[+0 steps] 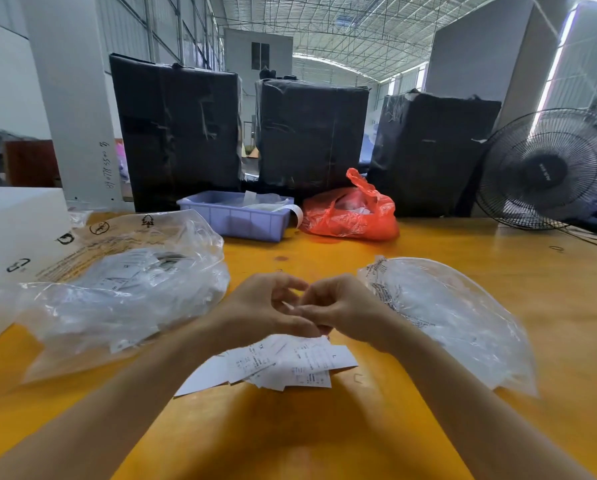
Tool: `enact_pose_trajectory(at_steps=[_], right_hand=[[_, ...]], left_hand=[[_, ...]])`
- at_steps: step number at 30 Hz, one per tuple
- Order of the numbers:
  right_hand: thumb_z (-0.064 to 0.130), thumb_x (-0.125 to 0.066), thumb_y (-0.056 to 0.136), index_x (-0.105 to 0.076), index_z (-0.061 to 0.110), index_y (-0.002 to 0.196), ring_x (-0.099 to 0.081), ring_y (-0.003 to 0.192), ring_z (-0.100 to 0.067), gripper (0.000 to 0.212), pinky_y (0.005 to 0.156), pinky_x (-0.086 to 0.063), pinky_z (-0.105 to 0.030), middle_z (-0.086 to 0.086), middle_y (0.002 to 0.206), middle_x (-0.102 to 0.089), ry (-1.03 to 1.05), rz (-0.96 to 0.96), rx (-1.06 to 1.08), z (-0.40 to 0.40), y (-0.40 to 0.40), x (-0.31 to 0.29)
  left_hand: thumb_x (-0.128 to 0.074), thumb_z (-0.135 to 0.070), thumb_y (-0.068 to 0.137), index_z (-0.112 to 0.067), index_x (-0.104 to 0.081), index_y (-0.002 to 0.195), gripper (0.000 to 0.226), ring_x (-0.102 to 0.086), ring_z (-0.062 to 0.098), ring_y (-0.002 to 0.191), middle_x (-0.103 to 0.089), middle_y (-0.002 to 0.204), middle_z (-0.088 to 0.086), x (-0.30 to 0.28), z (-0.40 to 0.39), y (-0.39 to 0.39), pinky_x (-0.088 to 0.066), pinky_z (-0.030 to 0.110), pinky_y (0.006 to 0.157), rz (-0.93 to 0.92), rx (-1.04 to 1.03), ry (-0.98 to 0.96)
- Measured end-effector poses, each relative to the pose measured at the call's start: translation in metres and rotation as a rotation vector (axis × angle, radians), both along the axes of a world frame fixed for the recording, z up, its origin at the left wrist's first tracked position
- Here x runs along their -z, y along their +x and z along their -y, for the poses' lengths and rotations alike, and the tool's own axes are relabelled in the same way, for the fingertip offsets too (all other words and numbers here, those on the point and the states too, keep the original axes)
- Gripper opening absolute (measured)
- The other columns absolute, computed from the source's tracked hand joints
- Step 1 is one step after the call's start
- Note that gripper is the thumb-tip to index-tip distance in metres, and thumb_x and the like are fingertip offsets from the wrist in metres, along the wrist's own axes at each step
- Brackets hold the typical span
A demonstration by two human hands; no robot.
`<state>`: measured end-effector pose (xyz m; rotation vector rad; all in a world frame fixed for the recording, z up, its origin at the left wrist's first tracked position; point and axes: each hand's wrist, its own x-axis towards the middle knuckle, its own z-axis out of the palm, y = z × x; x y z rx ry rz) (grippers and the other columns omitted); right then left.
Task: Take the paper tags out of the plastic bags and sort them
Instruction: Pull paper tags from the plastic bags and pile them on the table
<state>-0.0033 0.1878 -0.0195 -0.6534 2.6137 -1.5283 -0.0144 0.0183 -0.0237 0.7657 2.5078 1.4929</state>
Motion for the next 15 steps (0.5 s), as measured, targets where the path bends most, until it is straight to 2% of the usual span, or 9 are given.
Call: enact_pose_trajectory(at_steps=[2,4,6,9,11,12,15], right_hand=[[0.010,-0.066,0.086,-0.066,0.007,0.076,-0.055,0.049,-0.008,0.010,0.049,-0.045,-0.019,-0.003,0.058,-0.063,-0.082,-0.044,0.066,-0.001,-0.003,0.002],[0.007,-0.063,0.088,-0.065,0.007,0.080,-0.057,0.048,-0.007,0.008,0.049,-0.047,-0.017,-0.001,0.061,-0.065,-0.099,-0.076,0.160,-0.008,-0.008,0.003],[0.007,-0.067,0.085,-0.066,0.010,0.081,-0.058,0.052,-0.007,0.005,0.050,-0.047,-0.015,-0.003,0.067,-0.066,0.079,-0.084,0.203,-0.020,-0.013,0.004],[0.016,-0.081,0.071,-0.069,0.020,0.084,-0.063,0.068,-0.008,0.019,0.061,-0.050,-0.017,0.003,0.078,-0.069,0.480,0.023,0.136,-0.035,-0.015,0.005],[0.021,-0.085,0.066,-0.069,0.023,0.093,-0.064,0.082,-0.010,0.032,0.074,-0.053,-0.026,0.005,0.091,-0.068,0.634,0.108,0.084,-0.037,-0.015,0.007],[0.023,-0.086,0.065,-0.068,0.023,0.097,-0.063,0.084,-0.011,0.037,0.075,-0.052,-0.027,0.005,0.094,-0.067,0.677,0.122,0.071,-0.036,-0.015,0.008],[0.025,-0.086,0.064,-0.068,0.022,0.097,-0.055,0.071,-0.004,0.038,0.057,-0.044,-0.019,0.010,0.084,-0.061,0.728,0.095,0.061,-0.033,-0.015,0.010]], left_hand=[[-0.080,-0.008,0.071,-0.010,-0.067,0.097,0.029,-0.070,0.014,0.069,-0.074,0.080,0.009,0.002,0.001,0.001,-0.054,0.021,0.066,0.009,-0.076,0.024],[-0.078,-0.006,0.072,-0.009,-0.070,0.083,0.014,-0.066,0.009,0.055,-0.073,0.068,0.008,0.004,0.006,-0.001,-0.048,0.014,0.053,-0.016,-0.201,0.059],[-0.075,-0.006,0.077,-0.006,-0.071,0.077,0.004,-0.064,0.009,0.052,-0.072,0.066,0.007,0.004,0.010,-0.004,-0.047,0.014,0.049,-0.012,-0.288,0.142],[-0.067,-0.011,0.086,-0.003,-0.070,0.084,0.008,-0.066,0.009,0.055,-0.073,0.070,0.006,0.006,0.014,-0.008,-0.050,0.016,0.052,0.071,-0.357,0.225],[-0.063,-0.009,0.088,-0.003,-0.069,0.088,0.009,-0.067,0.008,0.056,-0.074,0.070,0.004,0.007,0.013,-0.009,-0.051,0.016,0.052,0.183,-0.360,0.287],[-0.061,-0.006,0.089,-0.002,-0.069,0.089,0.008,-0.068,0.008,0.057,-0.074,0.070,0.004,0.007,0.011,-0.009,-0.052,0.016,0.051,0.255,-0.353,0.337],[-0.060,0.003,0.086,0.002,-0.067,0.091,0.009,-0.070,0.014,0.057,-0.073,0.072,0.010,0.005,0.008,-0.006,-0.053,0.018,0.049,0.423,-0.331,0.479]])
